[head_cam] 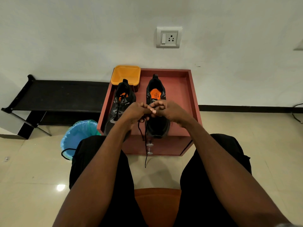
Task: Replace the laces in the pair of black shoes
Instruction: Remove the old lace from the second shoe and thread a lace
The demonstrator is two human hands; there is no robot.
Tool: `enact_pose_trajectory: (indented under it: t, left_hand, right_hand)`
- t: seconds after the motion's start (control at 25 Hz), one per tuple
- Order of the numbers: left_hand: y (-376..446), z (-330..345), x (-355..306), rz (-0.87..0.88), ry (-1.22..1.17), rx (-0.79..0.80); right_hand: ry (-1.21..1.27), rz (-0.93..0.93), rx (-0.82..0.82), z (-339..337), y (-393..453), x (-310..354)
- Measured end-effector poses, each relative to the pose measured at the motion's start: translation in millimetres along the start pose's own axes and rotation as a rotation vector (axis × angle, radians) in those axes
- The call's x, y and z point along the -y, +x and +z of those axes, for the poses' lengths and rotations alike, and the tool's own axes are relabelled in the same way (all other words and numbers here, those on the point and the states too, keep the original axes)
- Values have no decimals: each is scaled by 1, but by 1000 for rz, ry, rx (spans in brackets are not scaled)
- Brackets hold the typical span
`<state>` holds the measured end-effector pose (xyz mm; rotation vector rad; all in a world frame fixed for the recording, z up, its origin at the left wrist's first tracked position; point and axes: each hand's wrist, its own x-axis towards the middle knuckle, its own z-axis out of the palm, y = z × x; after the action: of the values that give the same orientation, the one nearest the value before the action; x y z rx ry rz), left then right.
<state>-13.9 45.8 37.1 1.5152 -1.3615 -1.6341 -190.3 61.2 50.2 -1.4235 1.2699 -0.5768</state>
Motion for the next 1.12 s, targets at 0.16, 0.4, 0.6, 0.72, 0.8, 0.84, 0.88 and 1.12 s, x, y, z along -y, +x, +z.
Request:
enact_pose_trajectory:
  t: [0.16, 0.4, 0.6, 0.72, 0.8, 0.84, 0.88, 1.12]
  left_hand:
    - [2, -13, -1, -39, -9, -89]
    - [9, -20, 4, -66, 6, -292]
    - [10, -3, 3, 4, -12, -121]
    - [12, 2, 2, 30, -24, -91]
    - [14, 0, 3, 5, -16, -122]
    - [16, -1, 5, -19, -26, -149]
    - [18, -3, 6, -41, -40, -179]
    - [23, 1, 8, -42, -78, -229]
  right_hand:
    - [-127, 113, -347, -22, 9, -13]
    - [-569, 347, -896, -49, 9, -26]
    - [-225, 40, -244, -10, 13, -6]
    - [-141, -13, -62, 0, 15, -4]
    - [-200, 13, -201, -1, 19, -10]
    - [-228, 34, -290, -4, 22, -15]
    - [-257, 58, -372, -6, 24, -19]
    - [-553, 180, -523, -13, 30, -29]
